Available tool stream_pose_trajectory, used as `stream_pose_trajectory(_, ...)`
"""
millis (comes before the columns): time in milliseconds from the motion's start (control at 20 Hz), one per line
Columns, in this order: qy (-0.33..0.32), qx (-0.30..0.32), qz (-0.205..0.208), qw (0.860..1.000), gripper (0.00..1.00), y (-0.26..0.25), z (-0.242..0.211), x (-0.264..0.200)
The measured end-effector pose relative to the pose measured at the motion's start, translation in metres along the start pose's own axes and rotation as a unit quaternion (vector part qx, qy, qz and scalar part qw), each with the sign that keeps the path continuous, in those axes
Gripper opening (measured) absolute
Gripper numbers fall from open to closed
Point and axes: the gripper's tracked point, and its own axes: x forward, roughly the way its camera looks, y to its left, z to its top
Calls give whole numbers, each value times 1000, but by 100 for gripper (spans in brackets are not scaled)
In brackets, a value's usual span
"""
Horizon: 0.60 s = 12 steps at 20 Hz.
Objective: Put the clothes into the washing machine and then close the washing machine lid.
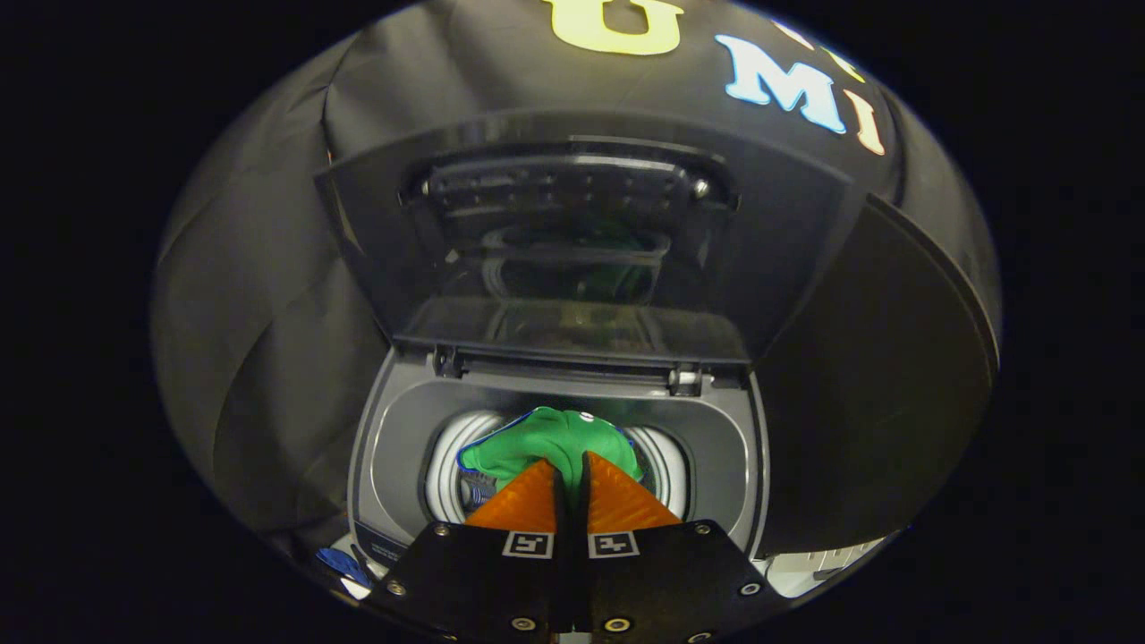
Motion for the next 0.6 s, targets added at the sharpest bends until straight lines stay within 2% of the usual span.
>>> stream_pose_trajectory(600,77,-21,17,997,0,11,-49,47)
